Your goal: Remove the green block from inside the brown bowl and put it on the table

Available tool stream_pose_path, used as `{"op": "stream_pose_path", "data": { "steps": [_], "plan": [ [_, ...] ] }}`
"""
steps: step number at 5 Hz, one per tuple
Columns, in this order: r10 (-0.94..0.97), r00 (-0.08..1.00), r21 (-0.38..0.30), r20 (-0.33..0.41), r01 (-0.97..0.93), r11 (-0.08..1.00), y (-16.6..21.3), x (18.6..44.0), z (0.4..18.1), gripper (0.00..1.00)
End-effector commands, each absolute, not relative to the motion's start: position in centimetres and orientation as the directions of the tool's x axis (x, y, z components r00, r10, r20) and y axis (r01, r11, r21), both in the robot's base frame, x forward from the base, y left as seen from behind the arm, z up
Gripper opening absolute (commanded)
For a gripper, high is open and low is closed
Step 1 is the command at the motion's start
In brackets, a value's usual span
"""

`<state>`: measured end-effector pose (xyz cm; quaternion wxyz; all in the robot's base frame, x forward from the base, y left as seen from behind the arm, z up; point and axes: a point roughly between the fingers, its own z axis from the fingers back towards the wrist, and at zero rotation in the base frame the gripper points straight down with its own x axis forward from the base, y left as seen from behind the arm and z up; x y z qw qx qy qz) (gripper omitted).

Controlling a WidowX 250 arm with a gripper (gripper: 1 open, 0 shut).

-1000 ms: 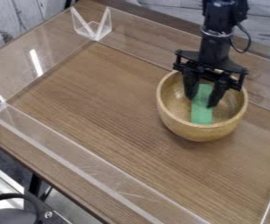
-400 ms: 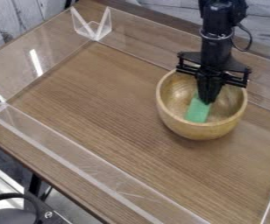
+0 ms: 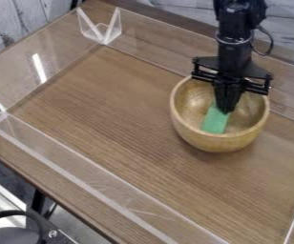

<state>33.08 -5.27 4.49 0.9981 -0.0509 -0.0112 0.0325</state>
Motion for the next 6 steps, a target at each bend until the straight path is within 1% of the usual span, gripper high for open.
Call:
{"op": "stream_pose_path", "data": {
  "steps": [1,2,3,4,5,6],
  "plan": [
    [0.066,0.998,-0.118,0.024,-0.062,0.991,-4.8,33.0,4.7,0.00],
    [0.094,0.995,-0.110,0.026,-0.091,0.990,-4.8,33.6,5.0,1.00],
    [0.108,0.994,-0.102,0.031,-0.105,0.989,-4.8,33.8,4.7,1.00],
    [0.122,0.992,-0.093,0.035,-0.118,0.989,-4.7,34.0,4.3,0.00],
    [0.113,0.993,-0.112,0.027,-0.110,0.988,-4.7,33.6,4.1,0.00],
    [0.100,0.994,-0.148,0.043,-0.092,0.985,-4.5,32.8,5.3,0.00]
  ]
}}
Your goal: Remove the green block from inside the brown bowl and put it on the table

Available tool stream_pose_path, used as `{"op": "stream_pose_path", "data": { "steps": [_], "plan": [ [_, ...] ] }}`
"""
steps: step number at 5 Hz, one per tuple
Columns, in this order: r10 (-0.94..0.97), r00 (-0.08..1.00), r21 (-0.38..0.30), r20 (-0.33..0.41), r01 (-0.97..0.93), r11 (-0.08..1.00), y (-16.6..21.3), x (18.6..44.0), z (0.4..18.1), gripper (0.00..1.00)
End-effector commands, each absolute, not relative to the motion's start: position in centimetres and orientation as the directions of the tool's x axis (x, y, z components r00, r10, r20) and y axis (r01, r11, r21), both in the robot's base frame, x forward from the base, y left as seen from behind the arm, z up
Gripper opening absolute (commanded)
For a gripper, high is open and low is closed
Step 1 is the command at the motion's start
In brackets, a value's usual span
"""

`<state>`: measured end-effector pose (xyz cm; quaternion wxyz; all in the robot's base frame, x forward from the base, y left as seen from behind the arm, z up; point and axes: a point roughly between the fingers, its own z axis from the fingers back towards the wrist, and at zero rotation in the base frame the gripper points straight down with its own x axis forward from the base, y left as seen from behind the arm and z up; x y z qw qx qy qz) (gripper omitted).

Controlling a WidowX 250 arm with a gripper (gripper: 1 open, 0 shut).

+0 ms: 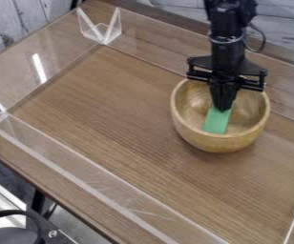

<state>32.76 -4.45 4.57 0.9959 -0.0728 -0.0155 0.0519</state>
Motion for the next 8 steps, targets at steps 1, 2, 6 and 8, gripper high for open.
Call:
{"op": "stream_pose_path", "data": {
  "steps": [1,2,6,8],
  "plan": [
    [0.103,0.992,-0.139,0.069,-0.093,0.986,-3.7,32.6,7.9,0.00],
    [0.104,0.990,-0.128,0.090,-0.093,0.988,-2.8,32.5,10.4,0.00],
    [0.084,0.983,-0.113,0.164,-0.066,0.991,-1.2,32.5,13.0,0.00],
    [0.083,0.986,-0.119,0.143,-0.066,0.991,-1.0,32.3,12.1,1.00]
  ]
}}
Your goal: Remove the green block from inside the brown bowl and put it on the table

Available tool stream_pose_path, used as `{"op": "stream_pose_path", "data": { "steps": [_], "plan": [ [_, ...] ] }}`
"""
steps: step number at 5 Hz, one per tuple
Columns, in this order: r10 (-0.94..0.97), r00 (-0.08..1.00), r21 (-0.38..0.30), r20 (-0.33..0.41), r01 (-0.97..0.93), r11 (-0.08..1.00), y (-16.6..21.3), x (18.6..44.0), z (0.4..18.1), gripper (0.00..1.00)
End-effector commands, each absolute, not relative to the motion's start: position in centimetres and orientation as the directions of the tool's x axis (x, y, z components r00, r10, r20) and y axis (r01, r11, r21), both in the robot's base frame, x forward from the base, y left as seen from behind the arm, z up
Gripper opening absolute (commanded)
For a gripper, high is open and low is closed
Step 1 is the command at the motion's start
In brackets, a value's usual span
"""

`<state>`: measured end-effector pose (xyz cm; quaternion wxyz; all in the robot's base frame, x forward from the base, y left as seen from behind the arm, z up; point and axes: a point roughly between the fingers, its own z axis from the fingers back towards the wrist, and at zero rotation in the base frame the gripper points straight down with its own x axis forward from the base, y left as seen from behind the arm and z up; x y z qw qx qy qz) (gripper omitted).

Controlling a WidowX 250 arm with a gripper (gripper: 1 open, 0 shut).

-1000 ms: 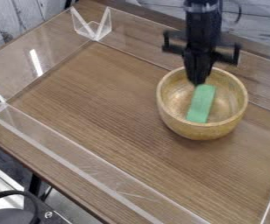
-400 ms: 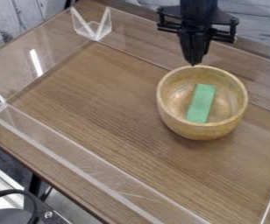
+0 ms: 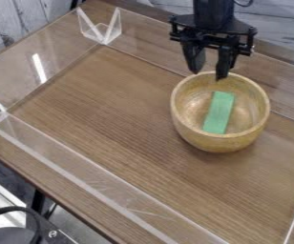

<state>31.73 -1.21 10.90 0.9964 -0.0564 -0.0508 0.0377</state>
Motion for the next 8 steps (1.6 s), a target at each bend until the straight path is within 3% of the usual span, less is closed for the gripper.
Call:
{"op": "stream_pose_path", "data": {
  "steps": [1,5,6,7,8],
  "plan": [
    [0.063,0.987,-0.121,0.146,-0.046,0.992,-1.0,32.3,11.8,1.00],
    [0.132,0.982,-0.134,0.133,-0.114,0.984,-2.6,33.9,4.2,1.00],
    [0.130,0.984,-0.123,0.118,-0.115,0.986,-2.8,34.4,4.7,0.00],
    [0.127,0.986,-0.120,0.109,-0.114,0.986,-2.9,34.7,6.0,0.00],
    [0.119,0.985,-0.127,0.123,-0.104,0.986,-3.2,35.1,9.2,0.00]
  ]
}}
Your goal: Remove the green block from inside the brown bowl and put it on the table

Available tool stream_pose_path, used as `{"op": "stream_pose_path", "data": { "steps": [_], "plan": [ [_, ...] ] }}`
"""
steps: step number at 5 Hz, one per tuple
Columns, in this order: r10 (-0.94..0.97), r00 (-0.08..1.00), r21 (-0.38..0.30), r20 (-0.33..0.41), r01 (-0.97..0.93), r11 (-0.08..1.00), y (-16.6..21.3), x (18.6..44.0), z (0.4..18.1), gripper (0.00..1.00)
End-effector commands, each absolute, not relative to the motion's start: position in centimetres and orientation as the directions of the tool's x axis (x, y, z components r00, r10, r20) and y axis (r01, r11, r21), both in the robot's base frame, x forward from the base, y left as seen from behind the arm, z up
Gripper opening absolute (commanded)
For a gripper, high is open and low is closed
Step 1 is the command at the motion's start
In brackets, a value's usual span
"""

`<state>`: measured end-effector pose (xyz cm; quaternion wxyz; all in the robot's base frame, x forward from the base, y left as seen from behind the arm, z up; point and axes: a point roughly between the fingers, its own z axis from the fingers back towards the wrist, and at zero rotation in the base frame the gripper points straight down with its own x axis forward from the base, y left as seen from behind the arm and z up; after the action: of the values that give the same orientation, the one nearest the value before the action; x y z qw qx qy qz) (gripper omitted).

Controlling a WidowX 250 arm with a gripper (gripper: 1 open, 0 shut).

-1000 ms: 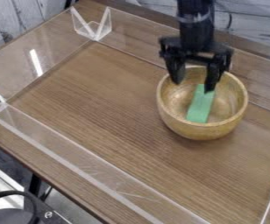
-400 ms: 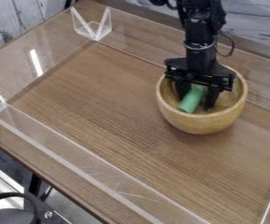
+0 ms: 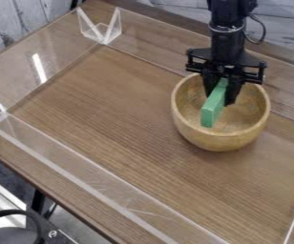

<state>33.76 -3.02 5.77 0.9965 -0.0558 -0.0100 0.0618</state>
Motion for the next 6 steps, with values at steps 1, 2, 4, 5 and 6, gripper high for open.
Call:
{"op": "stream_pose_path", "data": {
  "steps": [1,2,4,5,6],
  "plan": [
    [0.134,0.983,-0.145,0.124,-0.116,0.983,-2.4,34.8,10.8,0.00],
    [0.160,0.977,-0.158,0.139,-0.138,0.978,-1.6,35.0,13.0,0.00],
    [0.202,0.965,-0.169,0.170,-0.173,0.970,-0.1,33.3,15.4,0.00],
    [0.197,0.961,-0.163,0.192,-0.167,0.972,0.4,31.5,15.7,0.00],
    [0.218,0.955,-0.134,0.202,-0.193,0.972,1.9,29.3,15.9,0.00]
  ]
}}
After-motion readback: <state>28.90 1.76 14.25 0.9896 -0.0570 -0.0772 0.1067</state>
